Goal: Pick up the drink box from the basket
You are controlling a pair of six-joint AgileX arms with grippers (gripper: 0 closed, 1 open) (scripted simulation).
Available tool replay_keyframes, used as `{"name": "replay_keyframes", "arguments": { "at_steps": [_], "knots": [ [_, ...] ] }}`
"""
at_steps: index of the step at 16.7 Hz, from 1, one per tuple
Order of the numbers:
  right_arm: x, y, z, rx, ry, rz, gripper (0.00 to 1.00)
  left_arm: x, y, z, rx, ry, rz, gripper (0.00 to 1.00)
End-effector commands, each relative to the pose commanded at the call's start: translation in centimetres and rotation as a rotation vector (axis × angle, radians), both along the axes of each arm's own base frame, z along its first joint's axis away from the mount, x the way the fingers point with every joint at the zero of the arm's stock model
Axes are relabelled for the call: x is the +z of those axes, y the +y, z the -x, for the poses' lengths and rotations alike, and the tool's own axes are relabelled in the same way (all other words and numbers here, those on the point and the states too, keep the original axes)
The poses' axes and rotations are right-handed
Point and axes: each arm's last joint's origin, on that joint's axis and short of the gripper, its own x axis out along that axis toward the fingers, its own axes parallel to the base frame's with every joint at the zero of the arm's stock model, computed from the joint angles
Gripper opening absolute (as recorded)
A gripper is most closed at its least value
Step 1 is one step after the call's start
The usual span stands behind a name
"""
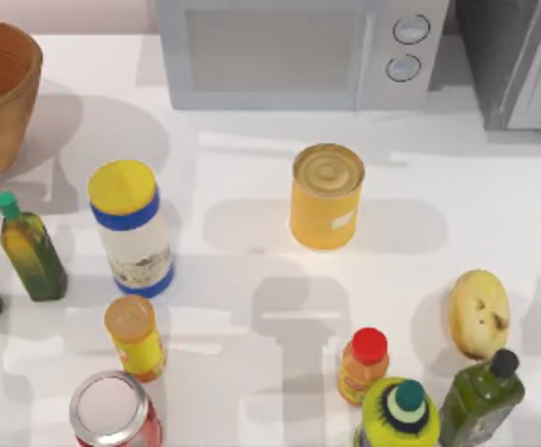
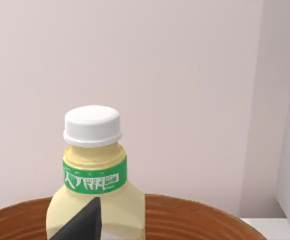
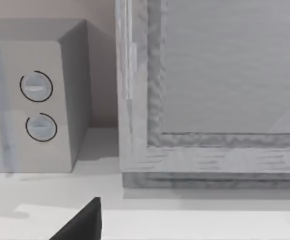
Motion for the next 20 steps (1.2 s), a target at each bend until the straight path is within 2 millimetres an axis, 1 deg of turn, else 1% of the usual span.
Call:
{"name": "replay_keyframes", "arguments": {
  "at_steps": [2, 4, 6, 8, 10, 12, 16, 17, 20],
  "knots": [
    [0.0, 0.0, 0.0, 0.0, 0.0, 0.0, 1.0, -1.3, 1.4, -3.3, -0.001, 0.007, -0.001, 1.0],
    [0.0, 0.0, 0.0, 0.0, 0.0, 0.0, 1.0, -3.4, 2.8, -6.1, -0.002, 0.016, -0.001, 1.0],
    [0.0, 0.0, 0.0, 0.0, 0.0, 0.0, 1.0, -5.7, 4.1, -8.2, -0.004, 0.028, 0.002, 1.0],
    [0.0, 0.0, 0.0, 0.0, 0.0, 0.0, 1.0, -7.9, 5.1, -9.7, -0.004, 0.036, 0.004, 1.0],
    [0.0, 0.0, 0.0, 0.0, 0.0, 0.0, 1.0, -9.5, 5.8, -10.5, -0.005, 0.039, 0.005, 1.0],
    [0.0, 0.0, 0.0, 0.0, 0.0, 0.0, 1.0, -10.3, 6.2, -10.9, -0.006, 0.038, 0.005, 1.0],
    [0.0, 0.0, 0.0, 0.0, 0.0, 0.0, 1.0, -10.4, 6.2, -11.0, -0.006, 0.038, 0.005, 1.0],
    [0.0, 0.0, 0.0, 0.0, 0.0, 0.0, 1.0, -9.7, 6.1, -11.0, -0.006, 0.016, -0.005, 1.0],
    [0.0, 0.0, 0.0, 0.0, 0.0, 0.0, 1.0, -10.2, 6.1, -11.5, -0.006, 0.037, 0.004, 1.0]
  ]
}}
